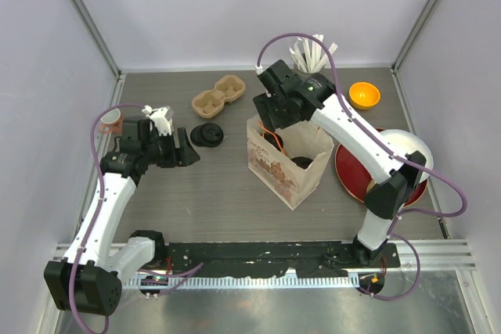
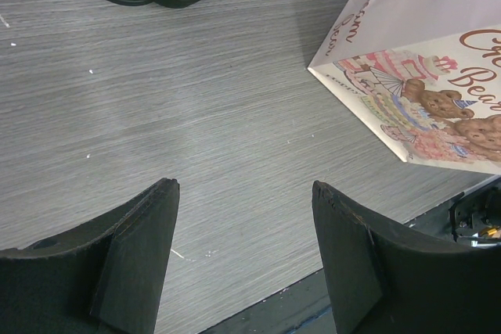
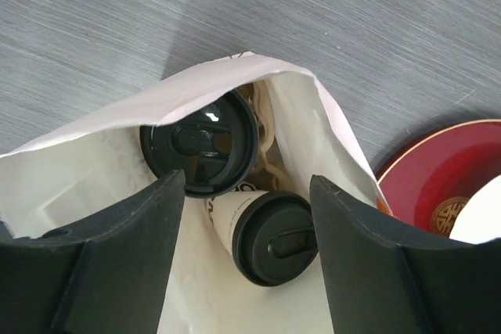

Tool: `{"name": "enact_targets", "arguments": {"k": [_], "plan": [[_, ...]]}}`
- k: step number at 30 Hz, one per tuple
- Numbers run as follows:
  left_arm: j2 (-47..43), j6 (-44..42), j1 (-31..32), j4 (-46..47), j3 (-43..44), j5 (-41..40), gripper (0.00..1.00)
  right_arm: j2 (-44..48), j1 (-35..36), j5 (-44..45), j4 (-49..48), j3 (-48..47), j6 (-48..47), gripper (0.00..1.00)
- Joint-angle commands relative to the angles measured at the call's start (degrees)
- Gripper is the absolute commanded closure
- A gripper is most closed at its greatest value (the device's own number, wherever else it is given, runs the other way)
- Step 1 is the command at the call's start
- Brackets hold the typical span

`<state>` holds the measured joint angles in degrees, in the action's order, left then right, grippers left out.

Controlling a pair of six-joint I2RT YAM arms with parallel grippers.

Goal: Pack the takeout coffee

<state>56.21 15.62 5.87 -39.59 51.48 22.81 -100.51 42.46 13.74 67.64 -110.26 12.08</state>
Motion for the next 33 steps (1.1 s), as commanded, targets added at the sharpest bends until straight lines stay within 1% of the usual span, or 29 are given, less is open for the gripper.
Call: {"name": "enact_targets", "arguments": {"k": [1,4,8,14,18,23,25,26,30,33], "plan": [[-0.75,-1.03,-0.33,1.8,0.72,1.45,0.27,2.69,0.96,1.91,2.85,-4.44,0.67,0.27],[-0.83,-1.64,-0.33,1.98,0.9,0.93,0.27,3.3,1.14,2.87,3.81,-6.11,0.49,0.2],[-0.48,-2.17,-0.33,1.8,1.78,0.92,0.27,3.3,1.05,3.4,5.57,-8.83,0.14,0.18],[-0.66,-2.52,-0.42,1.71,1.78,1.01,0.27,5.67,1.14,1.56,4.79,-9.89,-1.35,0.18],[-0.75,-2.43,-0.33,1.71,1.6,1.45,0.27,7.95,1.05,-1.6,1.72,-9.45,-1.97,0.18],[-0.92,-2.61,-0.33,1.45,1.78,1.54,0.27,11.29,1.14,-1.52,-1.54,-8.92,-2.32,0.18],[-1.01,-2.61,-0.33,1.45,1.78,1.71,0.27,12.87,1.14,-1.26,-4.34,-8.14,-2.67,0.18],[-1.01,-2.61,-0.33,1.45,1.69,1.8,0.27,14.88,1.14,-1.08,-5.75,-6.04,-2.85,0.18],[-1.18,-2.43,-0.33,1.63,1.43,2.07,0.27,22.01,1.14,-1.17,-17.76,1.52,-2.94,0.18],[-1.27,-2.52,-0.33,1.54,1.34,2.15,0.27,26.67,1.05,-1.17,-24.45,6.01,-3.2,0.18]]}}
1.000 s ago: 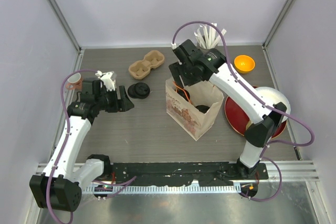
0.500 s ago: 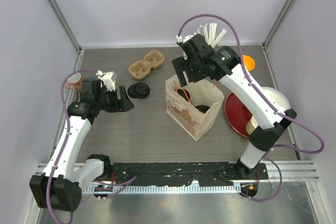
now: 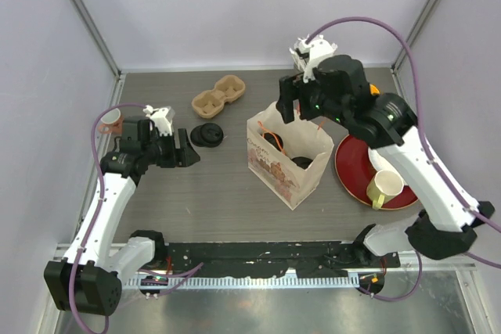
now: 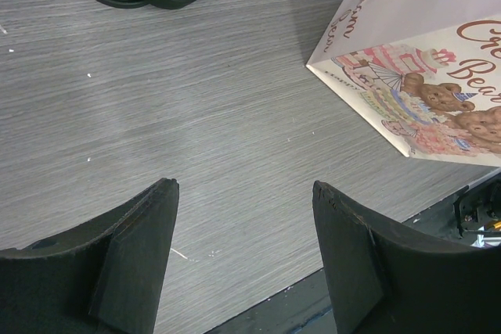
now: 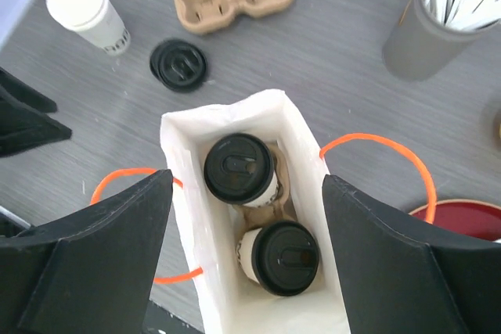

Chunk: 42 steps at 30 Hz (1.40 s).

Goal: Pack the takeout coffee

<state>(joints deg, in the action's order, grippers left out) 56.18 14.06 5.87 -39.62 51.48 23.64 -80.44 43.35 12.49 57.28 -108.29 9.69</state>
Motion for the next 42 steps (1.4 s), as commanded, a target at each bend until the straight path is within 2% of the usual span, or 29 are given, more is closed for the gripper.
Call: {"name": "enact_targets", "arguments": {"k": [1,6,13,17,19,21,25,26,27,30,35,39,42], "plan": [[-1.34,-0.97,-0.33,1.56,1.34,1.41,0.27,7.57,0.24,0.16,-15.51,4.83,-0.82,0.18],[-1.43,-0.88,-0.33,1.65,1.16,1.59,0.27,11.62,0.24,3.32,-20.36,7.56,-0.91,0.18],[-1.43,-0.97,-0.33,1.56,1.07,1.68,0.27,16.89,0.24,19.92,-24.76,11.08,0.06,0.18],[-1.43,-0.71,-0.33,1.91,0.72,1.76,0.27,15.94,0.15,27.48,-21.26,10.12,0.06,0.17],[-1.6,-0.62,-0.33,1.91,0.64,1.67,0.27,15.06,-0.46,31.86,-19.05,9.24,0.06,0.13],[-1.78,-0.71,-0.33,1.82,0.55,1.67,0.27,13.56,-3.53,32.59,-16.06,8.89,0.15,0.12],[-1.95,-0.71,-0.33,1.91,0.37,1.85,0.27,11.45,-14.94,26.29,-13.69,8.62,2.52,0.08],[-2.04,-0.71,-0.33,2.0,0.37,1.85,0.27,11.02,-17.66,21.05,-13.07,8.19,3.31,0.08],[-2.04,-0.79,-0.33,2.09,0.28,1.85,0.27,9.79,-22.82,18.99,-12.72,8.01,3.4,0.07],[-1.95,-1.41,-0.33,2.09,0.37,2.38,0.27,7.5,-30.22,11.45,-11.66,7.74,3.84,0.07],[-0.47,-4.13,-0.33,1.65,3.44,1.59,0.27,6.18,-35.61,3.61,-13.23,9.85,4.28,0.07],[2.43,-6.77,-0.33,-0.54,9.14,1.32,0.27,5.21,-37.03,-6.14,-20.35,10.64,-2.03,0.1],[3.67,-6.77,-0.33,-0.73,10.21,1.67,0.27,0.39,-37.46,-10.2,-22.73,7.67,-4.24,0.2]]}}
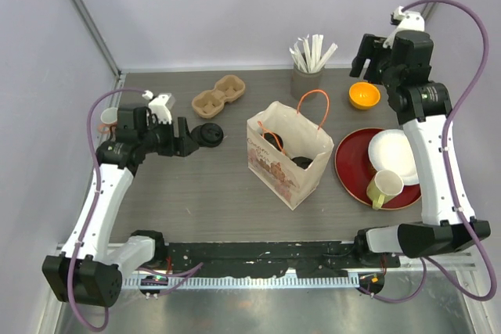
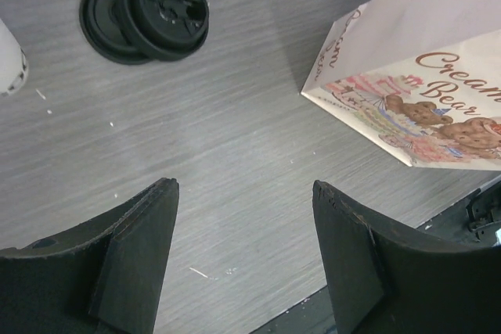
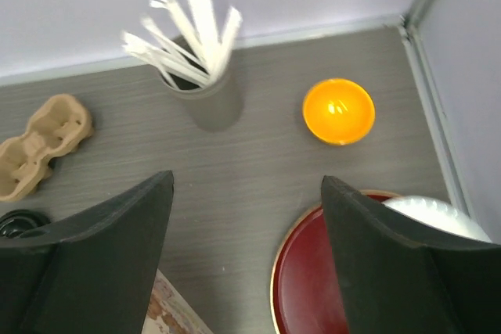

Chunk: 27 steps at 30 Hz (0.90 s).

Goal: Pack the takeout coffee

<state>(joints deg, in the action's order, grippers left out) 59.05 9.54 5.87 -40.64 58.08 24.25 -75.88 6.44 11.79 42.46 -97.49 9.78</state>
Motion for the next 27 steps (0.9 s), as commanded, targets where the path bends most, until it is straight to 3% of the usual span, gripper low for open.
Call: {"name": "enact_targets", "arguments": {"k": [1,4,13,23,27], "plan": [[0.89,-2.33,-0.33,0.13,3.61,1.58,0.27,-6.19,-0.98,-10.99,-7.92,-5.58,-4.16,0.31],[0.98,-2.86,-0.42,-0.66,3.44,1.59,0.27,-14.37,-3.09,-13.72,-7.92,-9.8,-2.14,0.45],[2.39,-3.74,-2.53,-2.07,3.61,1.24,0.27,-34.75,-5.29,-17.42,-10.29,-21.76,4.01,0.5],[3.71,-2.77,-5.25,-1.98,3.61,2.47,0.27,-46.28,-5.73,-19.79,-13.36,-29.06,7.62,0.51],[3.8,-2.69,-5.6,-2.07,3.61,2.56,0.27,-49.28,-5.65,-21.63,-14.77,-30.65,8.94,0.56]]}}
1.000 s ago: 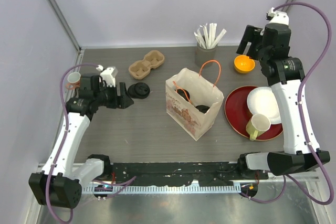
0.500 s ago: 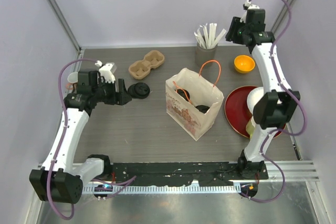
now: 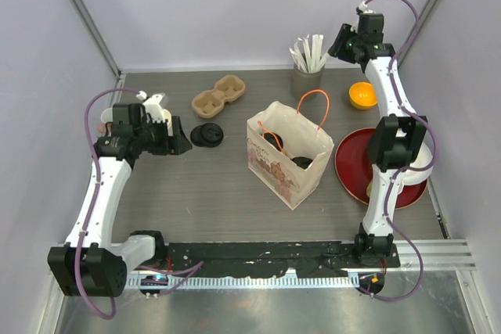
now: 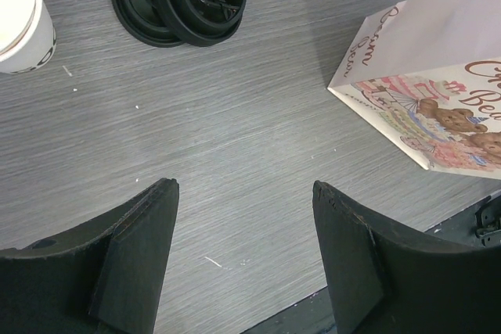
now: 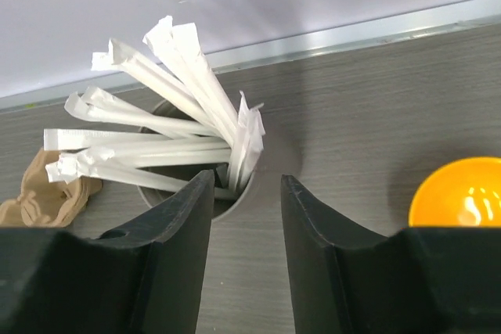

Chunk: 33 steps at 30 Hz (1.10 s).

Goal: Pack the takeout coffee

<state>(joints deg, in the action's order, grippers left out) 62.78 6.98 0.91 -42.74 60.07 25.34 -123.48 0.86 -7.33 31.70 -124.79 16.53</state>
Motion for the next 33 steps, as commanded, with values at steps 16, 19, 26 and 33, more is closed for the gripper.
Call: {"name": "enact_targets", "arguments": {"k": [16,19,26,33], "plan": [[0.06,0.14,-0.64,0.64,0.92,2.52,0.27,-0.45,-0.16,-1.81,-11.84,2.09,1.66,0.99],[-0.03,0.22,-0.64,0.64,0.92,2.61,0.27,1.91,-0.16,-1.72,-11.4,3.85,0.0,0.99],[-0.29,0.49,-0.64,1.17,0.57,3.4,0.27,11.75,0.19,0.65,-11.13,9.47,-5.02,0.99],[-0.65,0.93,-0.64,1.61,0.39,4.1,0.27,17.83,0.28,-0.22,-10.18,9.58,-6.87,0.99]]}}
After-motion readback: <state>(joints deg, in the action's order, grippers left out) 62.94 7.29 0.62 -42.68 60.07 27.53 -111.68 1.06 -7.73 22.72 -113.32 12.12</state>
